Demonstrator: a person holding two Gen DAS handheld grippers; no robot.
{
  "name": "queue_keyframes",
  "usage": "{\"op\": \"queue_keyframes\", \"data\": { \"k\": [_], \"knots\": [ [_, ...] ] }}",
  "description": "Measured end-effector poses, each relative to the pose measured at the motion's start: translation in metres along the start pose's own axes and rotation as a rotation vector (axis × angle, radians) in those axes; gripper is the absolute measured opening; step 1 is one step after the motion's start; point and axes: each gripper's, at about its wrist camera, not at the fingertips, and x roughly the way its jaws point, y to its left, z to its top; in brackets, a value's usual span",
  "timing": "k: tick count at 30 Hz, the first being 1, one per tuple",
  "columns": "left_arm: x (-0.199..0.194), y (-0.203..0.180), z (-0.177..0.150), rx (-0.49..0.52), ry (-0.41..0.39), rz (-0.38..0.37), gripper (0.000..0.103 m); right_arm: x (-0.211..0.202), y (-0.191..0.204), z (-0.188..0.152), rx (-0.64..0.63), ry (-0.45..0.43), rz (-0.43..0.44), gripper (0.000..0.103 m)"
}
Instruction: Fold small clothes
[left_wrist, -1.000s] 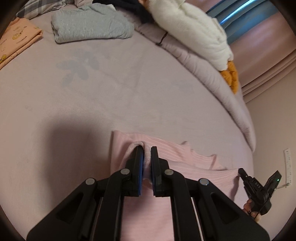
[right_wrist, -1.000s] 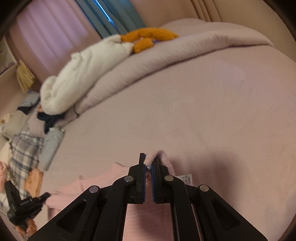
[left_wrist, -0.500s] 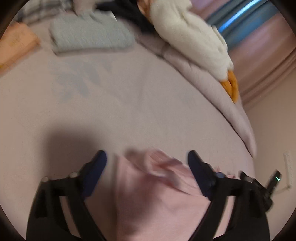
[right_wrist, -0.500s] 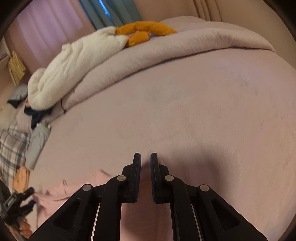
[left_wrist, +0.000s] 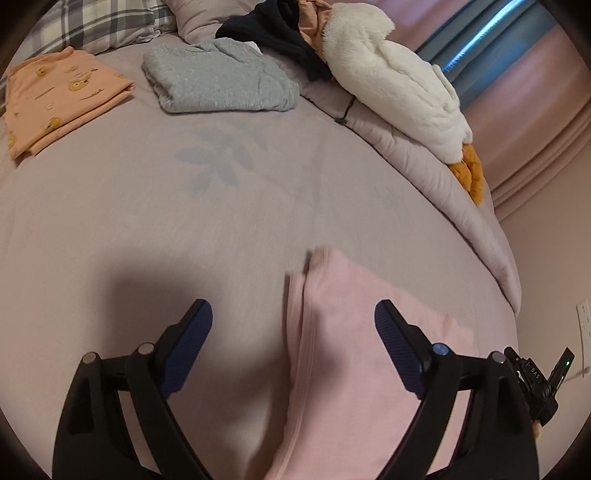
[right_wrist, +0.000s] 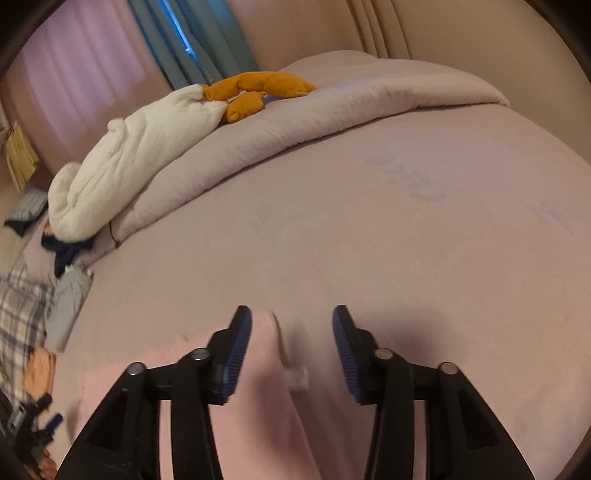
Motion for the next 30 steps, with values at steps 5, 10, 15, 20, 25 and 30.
{"op": "queue_keyframes", "data": {
  "k": [5, 10, 15, 20, 25, 30],
  "knots": [
    [-0.019, 0.0, -0.032, 0.044, 0.02, 0.012, 0.092, -0.018, -0.002, -0.026, -0.042, 0.054, 0.026, 0.062],
    [-0.027, 0.001, -0.066, 0.049, 0.048, -0.004, 0.094, -0.029, 0.0, -0.054, -0.071, 0.099, 0.026, 0.064],
    [-0.029, 0.005, -0.09, 0.037, 0.071, -0.005, 0.094, -0.034, 0.004, -0.07, -0.095, 0.115, 0.003, 0.064],
    [-0.028, 0.008, -0.107, 0.027, 0.103, -0.022, 0.092, -0.036, -0.008, -0.083, -0.025, 0.138, 0.058, 0.064],
    [-0.029, 0.007, -0.118, 0.033, 0.1, -0.043, 0.09, -0.035, -0.015, -0.099, 0.016, 0.162, 0.078, 0.064],
    [-0.029, 0.005, -0.124, 0.028, 0.098, -0.046, 0.082, -0.036, -0.016, -0.104, 0.023, 0.177, 0.102, 0.064]
  ]
}}
